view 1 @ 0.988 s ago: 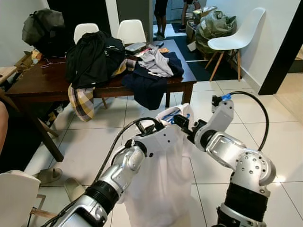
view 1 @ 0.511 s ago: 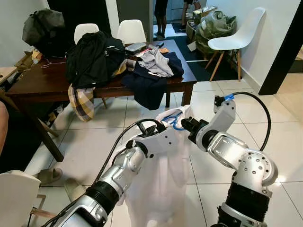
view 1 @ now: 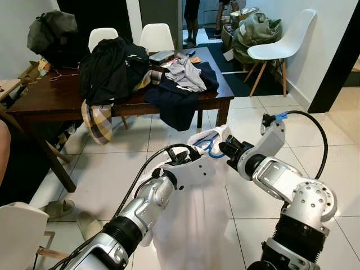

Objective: Hang hanger

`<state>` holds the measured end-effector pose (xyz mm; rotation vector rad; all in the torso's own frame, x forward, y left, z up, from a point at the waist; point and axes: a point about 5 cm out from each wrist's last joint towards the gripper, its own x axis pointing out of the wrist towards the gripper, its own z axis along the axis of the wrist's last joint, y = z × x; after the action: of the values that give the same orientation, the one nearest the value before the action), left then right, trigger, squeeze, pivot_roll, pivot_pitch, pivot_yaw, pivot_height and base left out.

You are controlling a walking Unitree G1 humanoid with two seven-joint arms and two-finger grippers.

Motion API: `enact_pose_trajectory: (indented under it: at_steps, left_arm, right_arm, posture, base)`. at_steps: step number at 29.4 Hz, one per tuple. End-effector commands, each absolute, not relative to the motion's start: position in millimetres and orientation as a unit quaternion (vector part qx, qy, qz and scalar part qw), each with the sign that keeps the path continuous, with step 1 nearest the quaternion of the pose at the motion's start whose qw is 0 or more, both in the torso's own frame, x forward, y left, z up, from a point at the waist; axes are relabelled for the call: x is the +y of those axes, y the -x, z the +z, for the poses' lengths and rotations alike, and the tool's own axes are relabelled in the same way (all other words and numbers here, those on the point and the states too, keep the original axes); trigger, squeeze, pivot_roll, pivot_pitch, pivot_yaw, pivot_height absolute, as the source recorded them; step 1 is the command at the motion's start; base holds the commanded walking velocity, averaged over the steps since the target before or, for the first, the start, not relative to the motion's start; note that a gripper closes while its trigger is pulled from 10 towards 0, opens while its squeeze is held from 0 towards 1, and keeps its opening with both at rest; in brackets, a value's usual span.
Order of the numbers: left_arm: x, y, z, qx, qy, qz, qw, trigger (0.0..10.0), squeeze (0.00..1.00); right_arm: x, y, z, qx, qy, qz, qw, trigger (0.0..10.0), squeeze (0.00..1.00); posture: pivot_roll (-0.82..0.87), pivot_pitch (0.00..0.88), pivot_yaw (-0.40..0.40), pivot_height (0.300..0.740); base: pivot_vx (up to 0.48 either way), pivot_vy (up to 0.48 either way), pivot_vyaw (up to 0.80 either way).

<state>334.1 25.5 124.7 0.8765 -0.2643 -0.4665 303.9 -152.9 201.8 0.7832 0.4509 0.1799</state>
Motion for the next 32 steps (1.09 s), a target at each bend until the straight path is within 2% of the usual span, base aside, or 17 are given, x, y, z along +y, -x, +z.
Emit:
enact_pose_trajectory:
  at_steps: [1, 4, 5, 11, 12, 13, 17, 19, 20, 21, 22, 23, 24, 26, 28, 31, 32]
  left_arm:
    - [21, -338, 143, -0.171, -0.422, -0.224, 0.862, 10.0, 0.00]
    - [20, -337, 144, -0.171, -0.414, -0.235, 0.863, 10.0, 0.00]
    - [20, -336, 148, -0.178, -0.402, -0.246, 0.864, 10.0, 1.00]
    - [17, -334, 158, -0.197, -0.385, -0.268, 0.861, 10.0, 1.00]
    - [13, -330, 162, -0.196, -0.366, -0.296, 0.860, 10.0, 1.00]
    - [13, -330, 162, -0.196, -0.366, -0.296, 0.860, 10.0, 1.00]
    - [0, -315, 171, -0.205, -0.302, -0.377, 0.851, 10.0, 1.00]
    - [-11, -290, 173, -0.189, -0.251, -0.487, 0.815, 10.0, 1.00]
    - [-11, -290, 173, -0.189, -0.251, -0.487, 0.815, 10.0, 1.00]
    - [-12, -281, 173, -0.181, -0.239, -0.515, 0.803, 10.0, 1.00]
    - [-12, -281, 173, -0.181, -0.239, -0.515, 0.803, 10.0, 1.00]
    - [-9, -278, 175, -0.176, -0.233, -0.521, 0.802, 10.0, 1.00]
    - [-6, -279, 176, -0.175, -0.232, -0.516, 0.806, 10.0, 1.00]
    - [3, -282, 176, -0.169, -0.237, -0.506, 0.812, 10.0, 1.00]
    - [20, -289, 174, -0.153, -0.254, -0.491, 0.819, 10.0, 0.91]
    - [33, -293, 174, -0.141, -0.260, -0.484, 0.823, 10.0, 0.87]
    - [41, -296, 175, -0.136, -0.267, -0.475, 0.827, 10.0, 0.73]
  right_arm:
    - [-126, -305, 201, 0.240, -0.407, 0.127, 0.872, 0.0, 0.00]
    - [-129, -305, 202, 0.239, -0.409, 0.128, 0.871, 0.0, 0.00]
    - [-132, -306, 203, 0.238, -0.403, 0.123, 0.875, 0.0, 0.00]
    - [-139, -308, 205, 0.236, -0.389, 0.110, 0.884, 0.0, 0.00]
    - [-145, -308, 205, 0.235, -0.354, 0.094, 0.900, 0.0, 0.00]
    - [-145, -308, 205, 0.235, -0.354, 0.094, 0.900, 0.0, 0.00]
    - [-153, -310, 207, 0.231, -0.318, 0.080, 0.916, 0.0, 0.00]
    - [-167, -313, 215, 0.207, -0.259, 0.059, 0.942, 0.0, 0.00]
    - [-167, -313, 215, 0.207, -0.259, 0.059, 0.942, 0.0, 0.00]
    - [-178, -316, 225, 0.175, -0.175, 0.047, 0.968, 0.0, 0.00]
    - [-178, -316, 225, 0.175, -0.175, 0.047, 0.968, 0.0, 0.00]
    - [-186, -317, 236, 0.136, -0.087, 0.049, 0.986, 0.0, 0.00]
    - [-189, -316, 242, 0.114, -0.028, 0.057, 0.991, 0.0, 0.00]
    - [-195, -315, 250, 0.088, 0.020, 0.061, 0.994, 0.0, 0.00]
    - [-204, -315, 261, 0.046, 0.081, 0.058, 0.994, 0.0, 0.00]
    - [-208, -315, 267, 0.018, 0.130, 0.062, 0.989, 0.0, 0.00]
    - [-208, -314, 270, 0.004, 0.165, 0.075, 0.983, 0.0, 0.00]
  posture:
    - [-0.13, 0.037, 0.063, 0.736]
    - [-0.13, 0.037, 0.061, 0.736]
    - [-0.12, 0.037, 0.060, 0.736]
    - [-0.12, 0.035, 0.060, 0.736]
    - [-0.12, 0.035, 0.061, 0.736]
    - [-0.12, 0.035, 0.061, 0.736]
    - [-0.12, 0.034, 0.059, 0.736]
    - [-0.11, 0.032, 0.056, 0.736]
    - [-0.11, 0.032, 0.056, 0.736]
    - [-0.11, 0.030, 0.058, 0.736]
    - [-0.11, 0.030, 0.058, 0.736]
    - [-0.12, 0.029, 0.061, 0.736]
    - [-0.12, 0.029, 0.061, 0.736]
    - [-0.12, 0.027, 0.058, 0.736]
    - [-0.12, 0.024, 0.058, 0.736]
    - [-0.12, 0.022, 0.058, 0.736]
    - [-0.11, 0.020, 0.057, 0.736]
  base:
    - [0.000, 0.000, 0.00]
    - [0.000, 0.000, 0.00]
    - [0.000, 0.000, 0.00]
    - [0.000, 0.000, 0.00]
    - [0.000, 0.000, 0.00]
    - [0.000, 0.000, 0.00]
    - [0.000, 0.000, 0.00]
    - [0.000, 0.000, 0.00]
    - [0.000, 0.000, 0.00]
    - [0.000, 0.000, 0.00]
    - [0.000, 0.000, 0.00]
    - [0.000, 0.000, 0.00]
    - [0.000, 0.000, 0.00]
    - [0.000, 0.000, 0.00]
    - [0.000, 0.000, 0.00]
    - [0.000, 0.000, 0.00]
    - [0.000, 0.000, 0.00]
